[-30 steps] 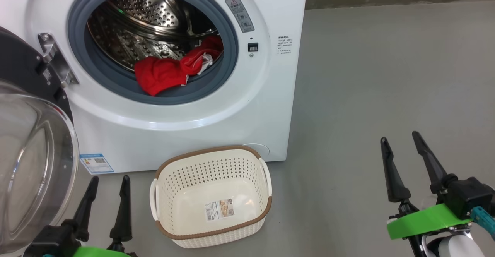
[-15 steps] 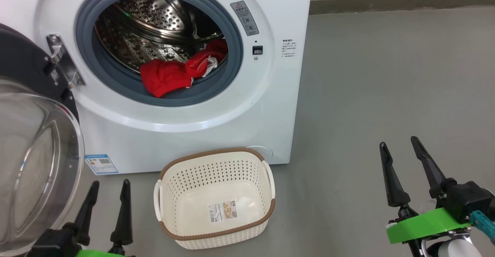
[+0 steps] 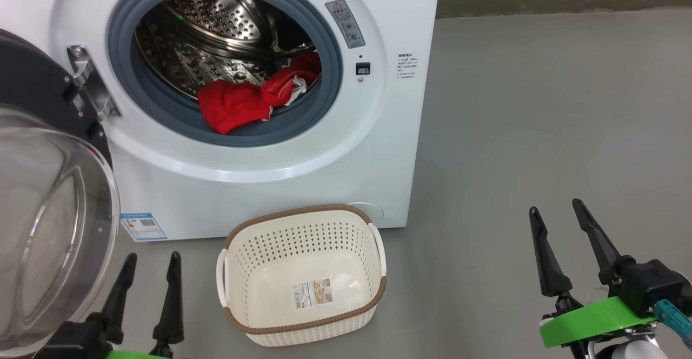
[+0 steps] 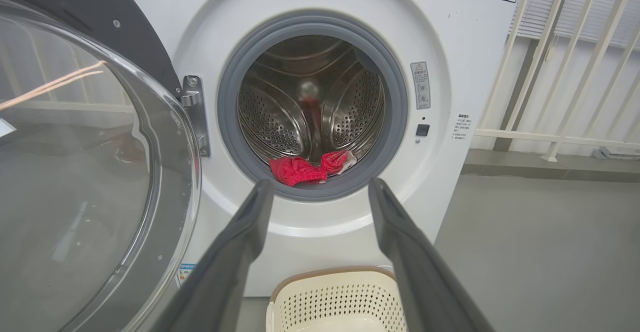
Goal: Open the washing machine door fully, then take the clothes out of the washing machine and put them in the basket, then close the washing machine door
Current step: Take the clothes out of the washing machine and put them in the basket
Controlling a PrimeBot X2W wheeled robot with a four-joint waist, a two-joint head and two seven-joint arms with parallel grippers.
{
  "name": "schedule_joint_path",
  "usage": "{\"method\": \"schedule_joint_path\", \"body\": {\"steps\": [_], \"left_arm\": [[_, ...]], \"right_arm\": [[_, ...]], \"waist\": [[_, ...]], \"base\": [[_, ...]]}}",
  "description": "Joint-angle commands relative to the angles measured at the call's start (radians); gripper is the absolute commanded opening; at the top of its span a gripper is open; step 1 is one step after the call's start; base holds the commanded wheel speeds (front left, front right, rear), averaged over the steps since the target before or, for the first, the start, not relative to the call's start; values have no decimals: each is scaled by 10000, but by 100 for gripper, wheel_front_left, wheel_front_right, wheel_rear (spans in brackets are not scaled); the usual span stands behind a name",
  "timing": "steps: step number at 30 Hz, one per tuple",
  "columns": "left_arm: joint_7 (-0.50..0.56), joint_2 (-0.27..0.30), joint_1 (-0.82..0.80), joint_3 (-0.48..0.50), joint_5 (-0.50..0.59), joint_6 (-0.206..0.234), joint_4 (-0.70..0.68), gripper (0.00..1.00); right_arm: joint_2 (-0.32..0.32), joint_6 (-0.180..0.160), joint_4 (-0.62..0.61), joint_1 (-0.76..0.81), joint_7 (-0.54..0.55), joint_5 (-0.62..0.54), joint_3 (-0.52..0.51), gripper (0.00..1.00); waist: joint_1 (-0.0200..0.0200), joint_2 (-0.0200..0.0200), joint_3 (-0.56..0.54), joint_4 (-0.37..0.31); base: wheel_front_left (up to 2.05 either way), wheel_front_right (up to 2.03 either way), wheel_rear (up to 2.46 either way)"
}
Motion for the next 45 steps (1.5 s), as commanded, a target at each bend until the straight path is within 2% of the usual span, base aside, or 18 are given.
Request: {"method": "schedule_joint_path", "body": {"steps": [1, 22, 45], "left_arm": [[-49, 175, -225, 382, 97, 46, -232, 100], [-49, 112, -199, 373, -61, -49, -457, 100], [-49, 17, -364, 460, 172, -72, -182, 100]], "right_arm": [[-41, 63, -213, -185, -65, 126, 300, 100], [-73, 63, -87, -216, -65, 128, 328, 100], [-71, 63, 6, -229, -65, 172, 454, 100]], "waist": [[0, 0, 17, -5], [0, 0, 163, -80], [0, 0, 23, 66]], "base": [[64, -64, 0], [137, -137, 0], [8, -8, 0]]}}
